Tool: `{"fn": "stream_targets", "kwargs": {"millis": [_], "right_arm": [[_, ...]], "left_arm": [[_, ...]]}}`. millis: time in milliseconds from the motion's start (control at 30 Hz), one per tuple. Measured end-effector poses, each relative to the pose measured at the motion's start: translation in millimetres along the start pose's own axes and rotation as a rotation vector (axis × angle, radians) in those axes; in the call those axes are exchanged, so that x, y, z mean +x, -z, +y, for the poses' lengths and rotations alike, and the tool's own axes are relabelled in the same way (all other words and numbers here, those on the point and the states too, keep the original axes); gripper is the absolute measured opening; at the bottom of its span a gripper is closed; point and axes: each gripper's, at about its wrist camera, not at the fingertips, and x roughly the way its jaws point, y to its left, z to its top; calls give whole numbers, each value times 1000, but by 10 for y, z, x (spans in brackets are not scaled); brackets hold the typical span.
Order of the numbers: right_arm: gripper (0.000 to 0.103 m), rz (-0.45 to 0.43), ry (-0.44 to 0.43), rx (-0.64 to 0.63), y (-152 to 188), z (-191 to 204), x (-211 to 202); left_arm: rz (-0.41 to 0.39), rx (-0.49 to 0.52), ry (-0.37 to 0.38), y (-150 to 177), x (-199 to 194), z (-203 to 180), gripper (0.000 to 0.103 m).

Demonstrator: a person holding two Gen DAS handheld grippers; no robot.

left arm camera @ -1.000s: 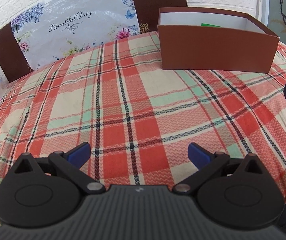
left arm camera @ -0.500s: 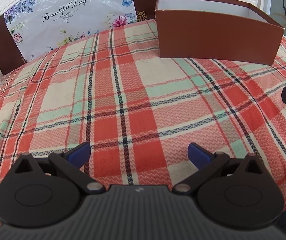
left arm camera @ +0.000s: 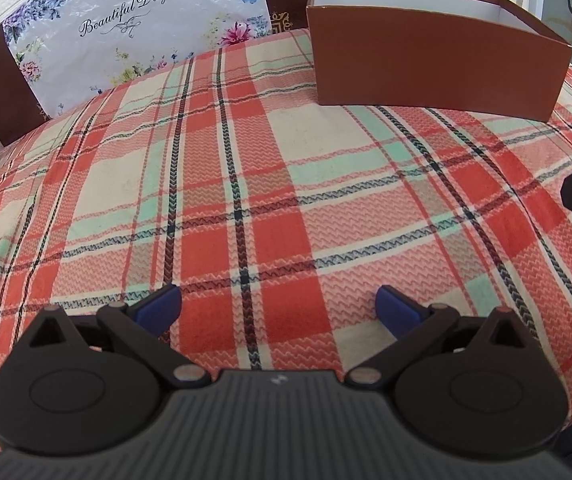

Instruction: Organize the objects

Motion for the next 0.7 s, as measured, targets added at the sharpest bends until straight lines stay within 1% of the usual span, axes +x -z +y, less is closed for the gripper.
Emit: {"fn": "stream_targets", "kwargs": {"millis": [700], "right_arm": [[102, 5, -4, -1, -4, -8, -9]], "left_arm": [[0, -1, 0, 1, -3, 0, 103]]}}
